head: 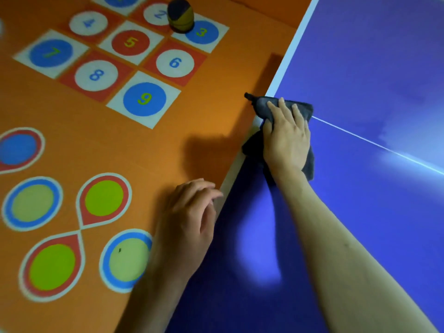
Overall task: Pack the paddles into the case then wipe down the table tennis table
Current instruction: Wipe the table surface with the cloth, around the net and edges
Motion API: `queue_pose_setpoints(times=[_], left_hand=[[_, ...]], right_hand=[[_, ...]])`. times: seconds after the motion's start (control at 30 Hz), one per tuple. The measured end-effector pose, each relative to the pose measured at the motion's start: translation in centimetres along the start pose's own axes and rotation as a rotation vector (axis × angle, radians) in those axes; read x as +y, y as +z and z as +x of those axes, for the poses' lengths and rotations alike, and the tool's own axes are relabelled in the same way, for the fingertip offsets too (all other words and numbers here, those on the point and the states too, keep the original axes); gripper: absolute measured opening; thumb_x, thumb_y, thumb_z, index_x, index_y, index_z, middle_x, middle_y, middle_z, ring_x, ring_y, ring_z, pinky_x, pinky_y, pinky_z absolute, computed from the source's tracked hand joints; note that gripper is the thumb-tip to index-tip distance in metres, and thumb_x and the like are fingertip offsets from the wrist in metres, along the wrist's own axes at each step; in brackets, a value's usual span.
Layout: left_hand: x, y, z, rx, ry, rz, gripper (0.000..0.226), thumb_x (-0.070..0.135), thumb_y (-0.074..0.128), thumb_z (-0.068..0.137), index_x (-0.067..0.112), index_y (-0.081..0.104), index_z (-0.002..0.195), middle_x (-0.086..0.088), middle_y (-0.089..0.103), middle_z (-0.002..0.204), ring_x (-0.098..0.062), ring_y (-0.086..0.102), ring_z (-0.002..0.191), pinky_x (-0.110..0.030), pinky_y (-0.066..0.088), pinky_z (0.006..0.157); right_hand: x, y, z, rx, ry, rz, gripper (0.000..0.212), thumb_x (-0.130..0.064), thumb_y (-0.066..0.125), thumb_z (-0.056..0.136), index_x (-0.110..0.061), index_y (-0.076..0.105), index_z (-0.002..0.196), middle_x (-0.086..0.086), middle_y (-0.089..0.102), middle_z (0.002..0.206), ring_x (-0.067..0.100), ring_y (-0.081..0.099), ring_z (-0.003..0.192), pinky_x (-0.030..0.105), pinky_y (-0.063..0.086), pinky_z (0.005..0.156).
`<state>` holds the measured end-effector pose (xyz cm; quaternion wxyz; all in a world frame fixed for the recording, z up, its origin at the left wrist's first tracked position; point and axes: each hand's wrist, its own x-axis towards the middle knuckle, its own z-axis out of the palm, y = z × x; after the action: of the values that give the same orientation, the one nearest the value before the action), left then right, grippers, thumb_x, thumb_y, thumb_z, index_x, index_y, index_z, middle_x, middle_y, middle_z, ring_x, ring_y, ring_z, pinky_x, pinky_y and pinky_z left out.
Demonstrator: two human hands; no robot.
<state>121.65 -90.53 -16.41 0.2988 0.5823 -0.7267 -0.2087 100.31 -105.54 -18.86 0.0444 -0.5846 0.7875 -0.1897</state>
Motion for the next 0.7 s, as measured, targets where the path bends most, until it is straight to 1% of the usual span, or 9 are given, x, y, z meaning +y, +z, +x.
queue_pose_setpoints(times=[0.03,0.1,0.2,0.27,0.37,0.43,0.53,0.6,0.7], left_hand=[[-0.4,-0.6,-0.2,-0.007,-0.021,-0.010,0.029,0.015,0.047,0.099,0.017,0.074,0.110,0.004,0.066,0.124,-0.016,0.059,0.122,-0.045,0.055,0.091],[-1.1,-1.8,-0.6,-0.025,-0.063,-0.037,0.031,0.018,0.045,0.100,0.018,0.074,0.111,0.004,0.066,0.127,-0.016,0.058,0.123,-0.044,0.056,0.092],[-1.6,-3.4,-0.9,-0.043,-0.058,-0.038,0.031,0.020,0.045,0.101,0.018,0.074,0.112,0.003,0.066,0.126,-0.014,0.059,0.123,-0.042,0.058,0.091],[-1.6,-4.8,-1.0,-0.045,-0.050,-0.032,0.030,0.021,0.045,0.102,0.018,0.073,0.113,0.004,0.066,0.126,-0.013,0.059,0.122,-0.039,0.058,0.090],[-1.2,-6.2,-1.2,-0.058,-0.047,-0.024,0.031,0.023,0.044,0.102,0.020,0.072,0.115,0.005,0.065,0.125,-0.011,0.058,0.120,-0.038,0.058,0.089],[-0.3,-7.7,-1.4,-0.062,-0.017,-0.023,0.030,0.021,0.045,0.102,0.019,0.072,0.117,0.004,0.065,0.125,-0.012,0.058,0.121,-0.038,0.057,0.091],[1.5,-10.3,-1.8,-0.058,0.055,0.022,0.029,0.017,0.048,0.104,0.016,0.071,0.121,0.001,0.066,0.128,-0.015,0.058,0.125,-0.037,0.053,0.099],[2.9,-12.0,-2.1,-0.056,0.098,0.029,0.028,0.015,0.049,0.103,0.016,0.071,0.119,0.000,0.067,0.127,-0.017,0.058,0.125,-0.037,0.051,0.101],[4.6,-13.9,-3.1,-0.097,0.166,0.024,0.027,0.015,0.050,0.102,0.017,0.071,0.118,0.002,0.066,0.126,-0.016,0.058,0.122,-0.038,0.050,0.100]], right_hand=[[-1.0,0.2,0.0,0.001,0.000,0.001,0.044,-0.025,0.046,0.107,-0.027,0.055,0.150,-0.007,0.042,0.164,0.025,0.031,0.154,0.049,0.029,0.120],[-2.7,0.7,-0.4,0.016,-0.040,-0.014,0.039,-0.019,0.047,0.106,-0.026,0.060,0.142,-0.008,0.050,0.158,0.026,0.039,0.146,0.050,0.036,0.104],[-4.7,1.3,-2.3,0.021,-0.151,0.034,0.039,-0.006,0.051,0.099,-0.025,0.066,0.130,-0.009,0.065,0.136,0.028,0.051,0.126,0.041,0.029,0.082],[-6.0,1.0,-4.8,0.009,-0.267,0.046,0.038,-0.004,0.056,0.097,-0.024,0.067,0.128,-0.007,0.068,0.124,0.029,0.056,0.115,0.039,0.029,0.076],[-7.3,0.4,-8.8,-0.070,-0.403,0.222,0.032,-0.014,0.055,0.104,-0.018,0.065,0.133,-0.003,0.069,0.125,0.028,0.059,0.110,0.043,0.045,0.075],[-8.0,-1.3,-11.8,-0.125,-0.334,0.403,0.032,-0.018,0.052,0.107,-0.018,0.063,0.137,-0.004,0.067,0.127,0.024,0.061,0.110,0.042,0.053,0.080],[-8.4,-4.7,-16.2,-0.104,-0.097,0.564,0.032,-0.028,0.049,0.109,-0.029,0.060,0.139,-0.015,0.065,0.132,0.016,0.064,0.117,0.044,0.057,0.088],[-8.1,-7.4,-19.0,-0.108,-0.003,0.583,0.033,-0.029,0.049,0.110,-0.035,0.059,0.141,-0.019,0.063,0.132,0.011,0.063,0.118,0.042,0.056,0.089],[-7.5,-11.5,-22.9,-0.103,0.078,0.509,0.035,-0.030,0.047,0.107,-0.042,0.060,0.138,-0.024,0.063,0.129,0.005,0.064,0.111,0.039,0.055,0.087]])
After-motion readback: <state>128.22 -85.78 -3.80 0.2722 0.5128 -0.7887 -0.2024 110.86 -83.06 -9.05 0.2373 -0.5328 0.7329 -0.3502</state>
